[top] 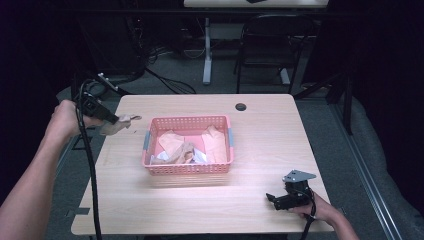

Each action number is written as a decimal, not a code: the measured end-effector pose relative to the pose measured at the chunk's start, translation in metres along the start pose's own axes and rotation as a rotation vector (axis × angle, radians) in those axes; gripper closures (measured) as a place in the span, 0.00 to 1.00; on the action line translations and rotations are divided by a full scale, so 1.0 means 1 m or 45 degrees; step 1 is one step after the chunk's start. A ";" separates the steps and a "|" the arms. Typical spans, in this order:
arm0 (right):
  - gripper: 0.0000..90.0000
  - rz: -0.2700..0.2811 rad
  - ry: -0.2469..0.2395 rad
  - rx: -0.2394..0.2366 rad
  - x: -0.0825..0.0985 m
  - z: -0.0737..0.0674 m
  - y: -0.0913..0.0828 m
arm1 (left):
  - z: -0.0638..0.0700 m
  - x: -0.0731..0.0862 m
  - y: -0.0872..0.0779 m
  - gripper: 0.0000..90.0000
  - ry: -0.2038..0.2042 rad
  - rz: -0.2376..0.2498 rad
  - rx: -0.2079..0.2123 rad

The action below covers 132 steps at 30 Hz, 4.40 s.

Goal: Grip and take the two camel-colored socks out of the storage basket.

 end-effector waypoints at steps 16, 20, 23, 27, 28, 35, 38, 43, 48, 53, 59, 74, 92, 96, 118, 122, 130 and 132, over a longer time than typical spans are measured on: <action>0.00 -0.001 0.000 0.000 0.000 0.000 0.000 | -0.027 0.020 0.023 0.95 -0.084 -0.024 -0.008; 0.00 -0.008 -0.004 0.002 0.000 0.000 0.000 | -0.030 0.026 0.036 0.95 -0.103 -0.043 0.007; 0.00 -0.007 -0.003 0.002 0.000 0.000 0.000 | -0.030 0.030 0.045 0.95 -0.110 -0.053 0.015; 0.00 -0.004 -0.005 0.003 0.000 0.000 0.000 | -0.028 0.036 0.059 0.95 -0.116 -0.062 0.028; 0.00 -0.003 -0.005 0.003 0.000 0.000 0.000 | -0.028 0.036 0.061 0.95 -0.116 -0.061 0.029; 0.00 0.000 -0.002 0.001 0.000 0.000 0.000 | -0.026 0.043 0.085 0.95 -0.136 -0.074 0.062; 0.00 0.000 -0.002 0.001 0.000 0.000 0.000 | -0.026 0.046 0.093 0.95 -0.150 -0.083 0.069; 0.00 -0.001 -0.003 0.001 0.000 0.000 0.000 | -0.026 0.051 0.109 0.95 -0.165 -0.087 0.063; 0.00 -0.001 -0.002 0.001 0.000 0.000 0.000 | -0.026 0.058 0.128 0.95 -0.203 -0.094 0.079; 0.00 0.000 -0.002 0.001 0.000 0.000 0.000 | -0.024 0.068 0.148 0.95 -0.237 -0.114 0.106; 0.00 -0.001 -0.002 0.001 0.000 0.000 0.000 | -0.021 0.081 0.167 0.94 -0.281 -0.145 0.143; 0.00 -0.001 -0.002 0.001 0.000 0.000 0.000 | -0.032 0.069 0.107 0.16 -0.311 0.033 0.087; 0.00 0.001 0.000 0.002 0.000 0.000 0.000 | 0.003 0.025 0.059 0.00 -0.168 0.245 0.080; 0.00 0.001 0.000 0.002 0.000 0.000 0.000 | 0.014 0.017 0.058 0.00 -0.115 0.229 0.092; 0.00 -0.001 -0.002 0.001 0.000 0.000 0.000 | 0.072 -0.021 0.087 0.00 0.081 0.046 0.165; 0.00 0.001 0.000 0.002 0.000 0.000 0.000 | 0.080 -0.024 0.094 0.00 0.104 0.019 0.179; 0.00 0.002 0.000 0.002 0.000 0.000 0.000 | 0.092 -0.028 0.111 0.00 0.136 -0.044 0.192; 0.00 0.001 0.000 0.002 0.000 0.000 0.000 | 0.095 -0.028 0.116 0.00 0.140 -0.060 0.201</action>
Point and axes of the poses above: each handheld gripper's, and its own axes: y roughly forward along the jaws, x roughly out of its underside, z roughly to its right, the point moved 9 cm from there along y, roughly forward along the jaws, and after that the axes turned 4 degrees about -z, right-handed, at the moved point
